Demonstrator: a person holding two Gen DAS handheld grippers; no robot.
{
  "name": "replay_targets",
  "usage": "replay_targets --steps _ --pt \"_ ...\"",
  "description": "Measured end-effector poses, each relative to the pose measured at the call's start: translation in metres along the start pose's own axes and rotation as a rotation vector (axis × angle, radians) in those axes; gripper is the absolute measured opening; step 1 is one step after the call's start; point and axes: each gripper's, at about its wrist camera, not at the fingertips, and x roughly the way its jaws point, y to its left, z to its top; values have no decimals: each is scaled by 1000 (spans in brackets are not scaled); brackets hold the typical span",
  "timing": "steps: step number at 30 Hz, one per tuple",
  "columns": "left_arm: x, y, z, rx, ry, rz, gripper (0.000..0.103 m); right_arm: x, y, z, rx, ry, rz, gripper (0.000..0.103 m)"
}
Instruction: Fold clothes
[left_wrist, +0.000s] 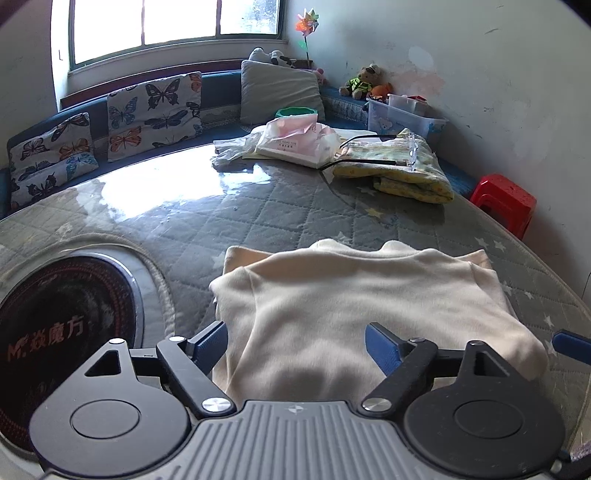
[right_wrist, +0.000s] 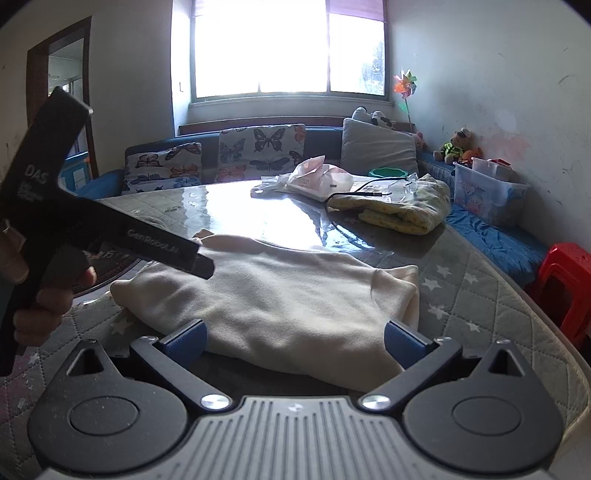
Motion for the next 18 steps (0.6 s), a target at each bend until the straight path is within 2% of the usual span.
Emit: replay_targets --steps 11,18 --pt "-21 3 -23 -21 23 25 97 -4 0 -5 31 27 -6 103" --pt "-27 4 -35 -28 41 32 101 -5 3 -9 49 36 -8 103"
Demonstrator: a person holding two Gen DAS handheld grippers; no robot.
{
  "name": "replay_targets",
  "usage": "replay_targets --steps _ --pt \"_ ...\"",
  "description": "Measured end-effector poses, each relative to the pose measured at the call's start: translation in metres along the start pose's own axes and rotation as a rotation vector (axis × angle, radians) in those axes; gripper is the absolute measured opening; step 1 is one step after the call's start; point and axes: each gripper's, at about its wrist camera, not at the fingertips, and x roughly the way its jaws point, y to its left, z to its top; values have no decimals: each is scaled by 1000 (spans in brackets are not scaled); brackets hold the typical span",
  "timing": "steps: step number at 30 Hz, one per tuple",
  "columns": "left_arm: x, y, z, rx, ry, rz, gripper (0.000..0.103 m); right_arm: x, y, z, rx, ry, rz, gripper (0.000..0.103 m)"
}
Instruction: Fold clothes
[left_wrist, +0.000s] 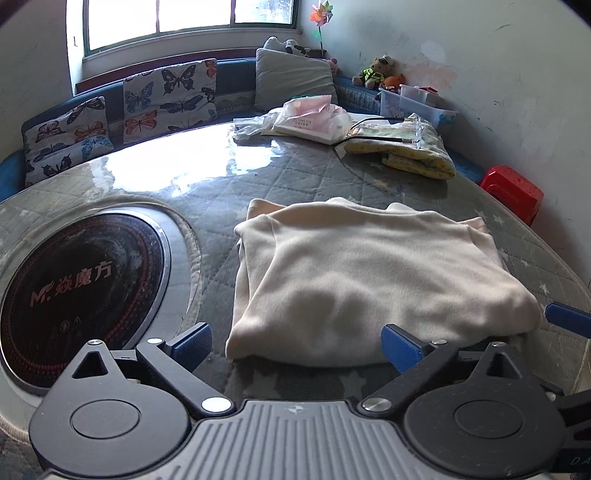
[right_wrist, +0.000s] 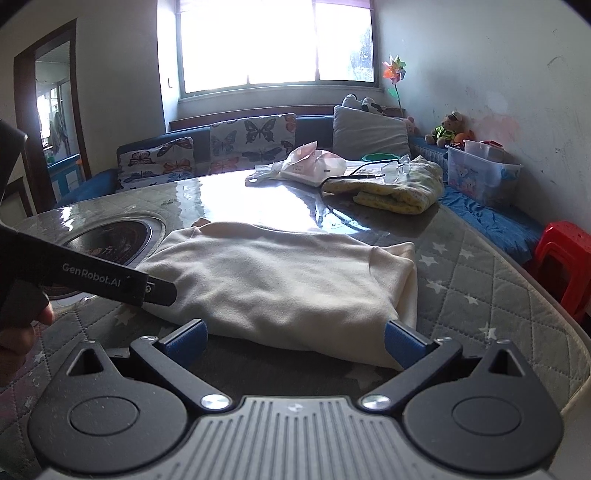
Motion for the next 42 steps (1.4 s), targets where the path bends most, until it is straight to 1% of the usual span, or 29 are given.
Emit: replay_targets --steps 5,20,42 --pt "-3 1 -7 -3 19 -1 103 0 1 -3 9 11 -2 103" --pt "-1 -3 -22 1 78 1 103 -1 4 -5 12 24 3 103" --pt "0 -7 -27 9 116 8 103 0 5 -5 40 51 4 103"
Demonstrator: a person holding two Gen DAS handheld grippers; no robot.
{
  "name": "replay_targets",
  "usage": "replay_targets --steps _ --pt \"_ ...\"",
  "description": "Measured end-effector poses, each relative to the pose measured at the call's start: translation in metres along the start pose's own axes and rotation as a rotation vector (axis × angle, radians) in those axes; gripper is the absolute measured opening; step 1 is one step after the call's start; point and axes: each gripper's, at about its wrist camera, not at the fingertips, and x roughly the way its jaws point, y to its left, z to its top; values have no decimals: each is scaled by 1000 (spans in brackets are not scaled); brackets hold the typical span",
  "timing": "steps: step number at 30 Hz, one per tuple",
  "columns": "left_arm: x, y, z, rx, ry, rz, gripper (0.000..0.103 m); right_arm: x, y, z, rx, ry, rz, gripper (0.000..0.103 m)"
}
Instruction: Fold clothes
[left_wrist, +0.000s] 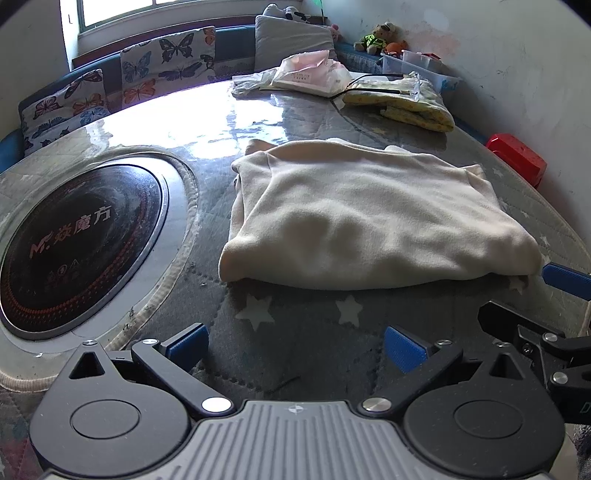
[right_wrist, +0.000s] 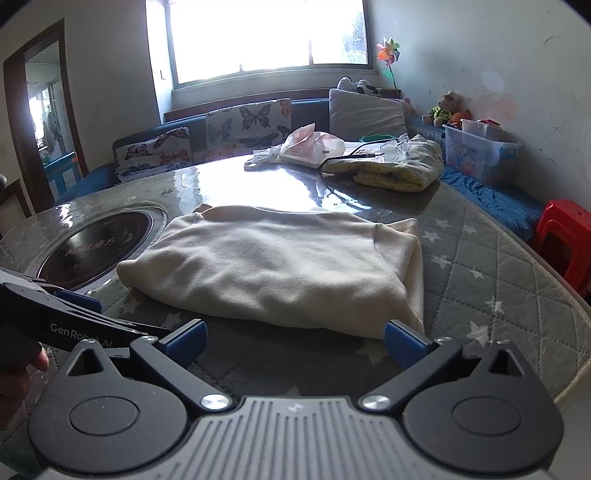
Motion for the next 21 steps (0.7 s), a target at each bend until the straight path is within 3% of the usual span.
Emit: replay_targets --steps 21 --pt "-2 -7 -5 28 16 15 103 2 -1 -4 28 35 6 103"
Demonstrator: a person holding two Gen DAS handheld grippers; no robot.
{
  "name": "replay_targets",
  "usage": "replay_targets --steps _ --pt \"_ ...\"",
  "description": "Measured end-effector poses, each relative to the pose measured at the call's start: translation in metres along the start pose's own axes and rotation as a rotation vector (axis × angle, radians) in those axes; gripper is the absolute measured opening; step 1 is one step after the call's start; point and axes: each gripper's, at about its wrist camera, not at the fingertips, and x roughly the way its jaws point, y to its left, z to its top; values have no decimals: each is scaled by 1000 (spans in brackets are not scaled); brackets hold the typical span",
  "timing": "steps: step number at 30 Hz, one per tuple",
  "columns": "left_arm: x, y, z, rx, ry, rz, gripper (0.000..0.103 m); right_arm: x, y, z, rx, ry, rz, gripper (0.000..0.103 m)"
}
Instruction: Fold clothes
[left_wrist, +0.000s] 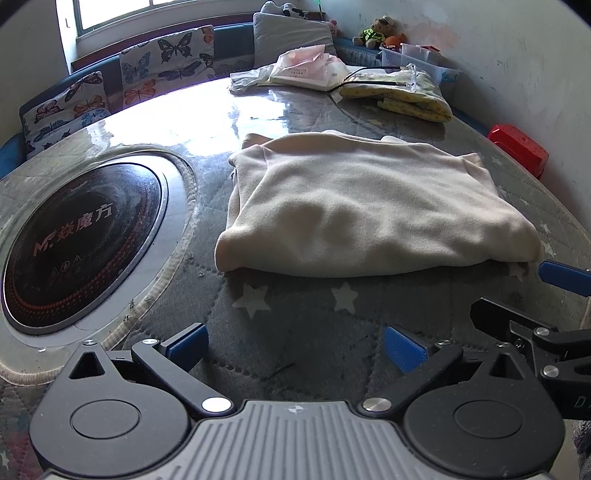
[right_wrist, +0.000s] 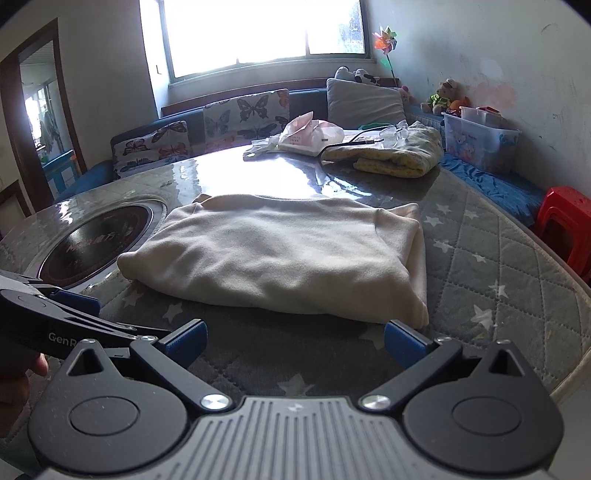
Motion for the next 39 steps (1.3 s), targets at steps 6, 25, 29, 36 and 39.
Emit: replay_targets --steps 6,25,29,36,39 --pt "0 -2 -1 7 9 6 103 0 -1 -1 12 9 2 103" --pt "-3 -1 -1 4 21 -2 103 2 3 -2 13 20 16 103" --pt "-2 -2 -1 10 22 3 103 2 3 -3 16 22 18 103" --pt "-2 -2 -2 12 21 4 103 2 2 -4 21 23 16 103" --pt "-1 -2 -2 11 20 5 103 2 1 -4 23 23 17 103"
